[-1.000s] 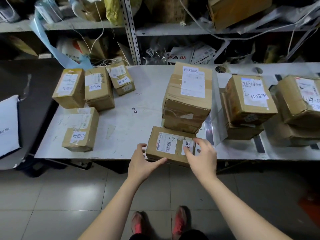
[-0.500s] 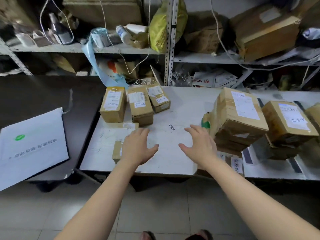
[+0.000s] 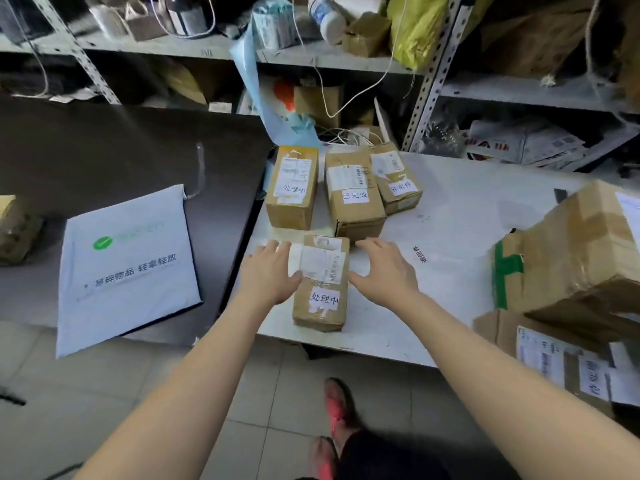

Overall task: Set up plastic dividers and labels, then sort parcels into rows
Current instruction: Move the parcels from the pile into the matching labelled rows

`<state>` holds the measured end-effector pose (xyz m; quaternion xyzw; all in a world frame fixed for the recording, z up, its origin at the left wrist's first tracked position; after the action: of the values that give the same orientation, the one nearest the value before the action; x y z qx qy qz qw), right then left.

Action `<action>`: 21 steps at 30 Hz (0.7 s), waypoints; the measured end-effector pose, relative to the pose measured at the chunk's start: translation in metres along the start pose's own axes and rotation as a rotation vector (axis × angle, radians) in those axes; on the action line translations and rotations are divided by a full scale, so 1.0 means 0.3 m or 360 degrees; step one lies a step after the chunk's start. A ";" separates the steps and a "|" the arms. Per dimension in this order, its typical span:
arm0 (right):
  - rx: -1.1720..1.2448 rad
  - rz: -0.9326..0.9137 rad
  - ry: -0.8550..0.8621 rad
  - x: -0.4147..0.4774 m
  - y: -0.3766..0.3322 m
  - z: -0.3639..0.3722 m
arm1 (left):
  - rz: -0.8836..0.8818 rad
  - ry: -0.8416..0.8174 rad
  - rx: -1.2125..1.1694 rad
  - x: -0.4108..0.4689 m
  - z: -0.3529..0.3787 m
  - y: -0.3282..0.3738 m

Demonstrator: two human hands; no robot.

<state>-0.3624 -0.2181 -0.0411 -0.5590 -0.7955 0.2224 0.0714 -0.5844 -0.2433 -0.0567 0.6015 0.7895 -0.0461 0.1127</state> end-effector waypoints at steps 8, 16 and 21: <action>0.0843 0.0402 -0.0123 0.081 0.031 0.203 | -0.0346 -0.0625 -0.0979 0.021 0.176 0.025; 0.1058 0.0569 0.0125 0.007 -0.031 0.181 | -0.0171 -0.0537 -0.1254 -0.019 0.145 0.039; 0.1063 0.0656 0.0440 -0.123 -0.054 0.034 | 0.0146 -0.0497 -0.1308 -0.052 0.033 0.106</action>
<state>-0.3667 -0.2593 -0.0381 -0.6773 -0.5341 0.4007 0.3091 -0.5487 -0.2513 -0.0606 0.5270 0.6882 0.1863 0.4625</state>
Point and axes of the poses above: each hand's wrist, its own x-axis towards the middle knuckle, its own z-axis out of the palm, y = z × x, the point moved 1 cm from there along x, towards the middle knuckle, and after that the axes turned 10 degrees about -z, right-handed, at the moved point
